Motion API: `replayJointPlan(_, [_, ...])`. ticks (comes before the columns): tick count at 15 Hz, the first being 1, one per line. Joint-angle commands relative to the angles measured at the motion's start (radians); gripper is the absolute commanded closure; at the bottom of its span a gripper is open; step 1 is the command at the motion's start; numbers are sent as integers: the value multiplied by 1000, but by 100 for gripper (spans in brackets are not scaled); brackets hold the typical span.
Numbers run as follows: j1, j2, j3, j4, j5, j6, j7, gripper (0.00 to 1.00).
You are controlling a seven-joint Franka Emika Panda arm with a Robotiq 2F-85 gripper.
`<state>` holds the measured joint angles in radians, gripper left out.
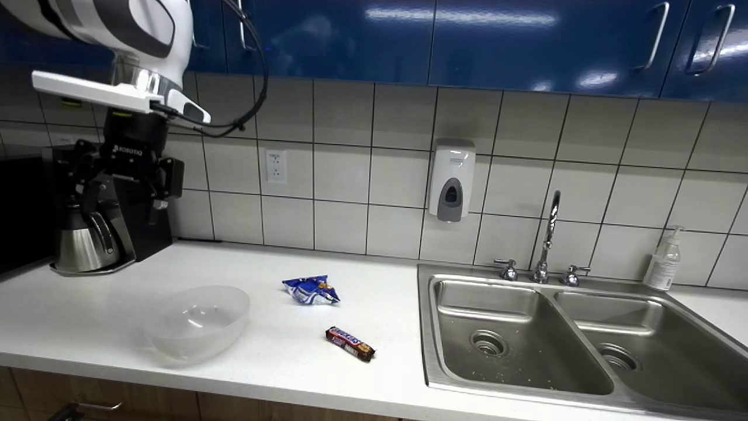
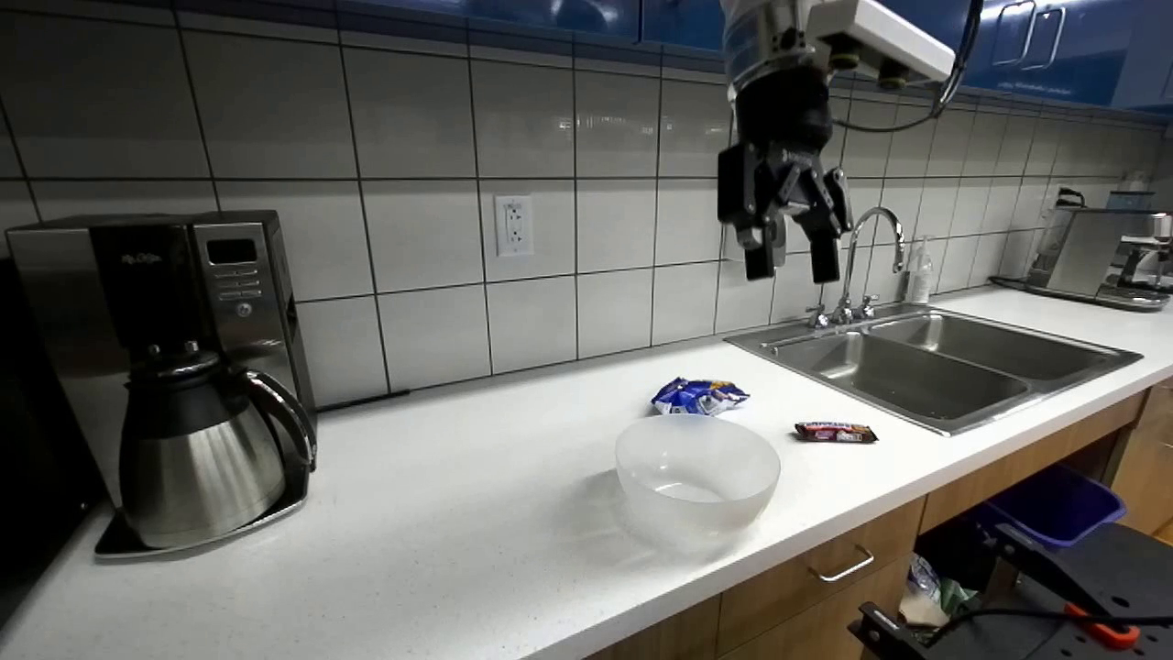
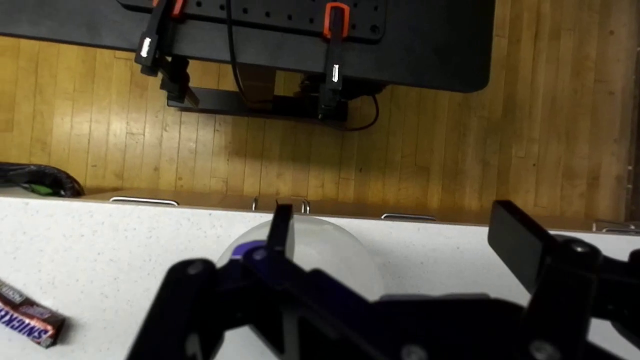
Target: Put the blue packet in the bowl
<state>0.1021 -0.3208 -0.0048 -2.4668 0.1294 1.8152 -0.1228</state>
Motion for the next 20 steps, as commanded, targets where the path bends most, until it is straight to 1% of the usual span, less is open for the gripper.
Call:
replayJointPlan(1, [-25, 89, 38, -47, -13, 114, 120, 0])
replayJointPlan(6, [-44, 237, 27, -19, -17, 273, 235, 0])
replayJointPlan(12, [-74, 412, 4, 82, -27, 408, 364, 0])
replayJointPlan(14, [-81, 481, -10, 137, -28, 424, 406, 0])
replayJointPlan(20, [-85, 677, -61, 338, -19, 406, 494, 0])
